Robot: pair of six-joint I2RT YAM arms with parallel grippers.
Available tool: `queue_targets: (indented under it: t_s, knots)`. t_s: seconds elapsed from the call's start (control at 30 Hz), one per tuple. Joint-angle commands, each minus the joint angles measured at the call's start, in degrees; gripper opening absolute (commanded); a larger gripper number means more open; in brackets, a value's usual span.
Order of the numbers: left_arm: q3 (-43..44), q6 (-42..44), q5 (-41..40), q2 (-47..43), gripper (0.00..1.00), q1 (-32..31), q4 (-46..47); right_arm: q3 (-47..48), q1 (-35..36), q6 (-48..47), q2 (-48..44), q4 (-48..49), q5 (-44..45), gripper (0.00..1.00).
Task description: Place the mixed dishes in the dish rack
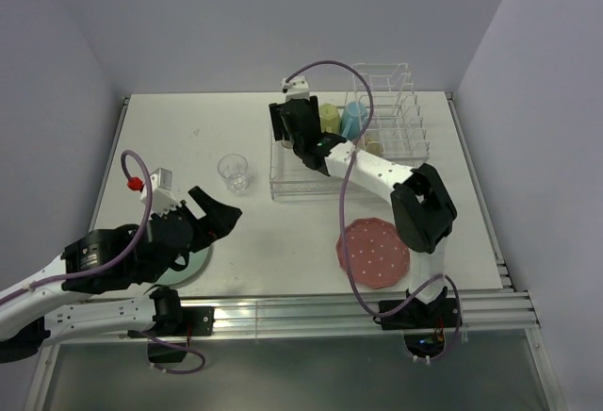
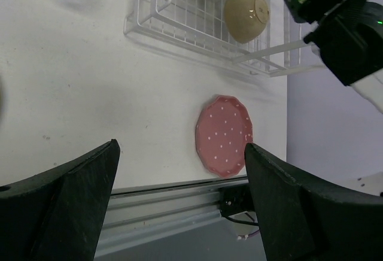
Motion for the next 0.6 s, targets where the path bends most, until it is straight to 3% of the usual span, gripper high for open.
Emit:
queue_targets:
  t_s: [0.0, 0.4, 0.53, 0.57]
  knots:
    - [2.69, -0.88, 1.04, 0.62, 0.91, -0.06, -0.72, 0.71, 0.58, -3.57, 2.72, 11.98, 4.35, 0.0]
    - [-0.73, -4.83, 3.41, -1.84, 0.9, -0.15, -1.68, 4.57, 0.23, -5.24, 13.63, 21.57, 6.98, 0.0]
    - [-1.79, -7.3, 2.89, -2.72, 0.88, -0.15, -3.61, 4.23, -0.21, -5.42, 14.6, 23.23, 7.69, 0.17]
    - [-1.71, -7.65, 2.62, -2.64, 0.86, -0.06, -3.97, 4.14, -0.39, -5.33, 14.69, 23.15, 7.43, 0.33]
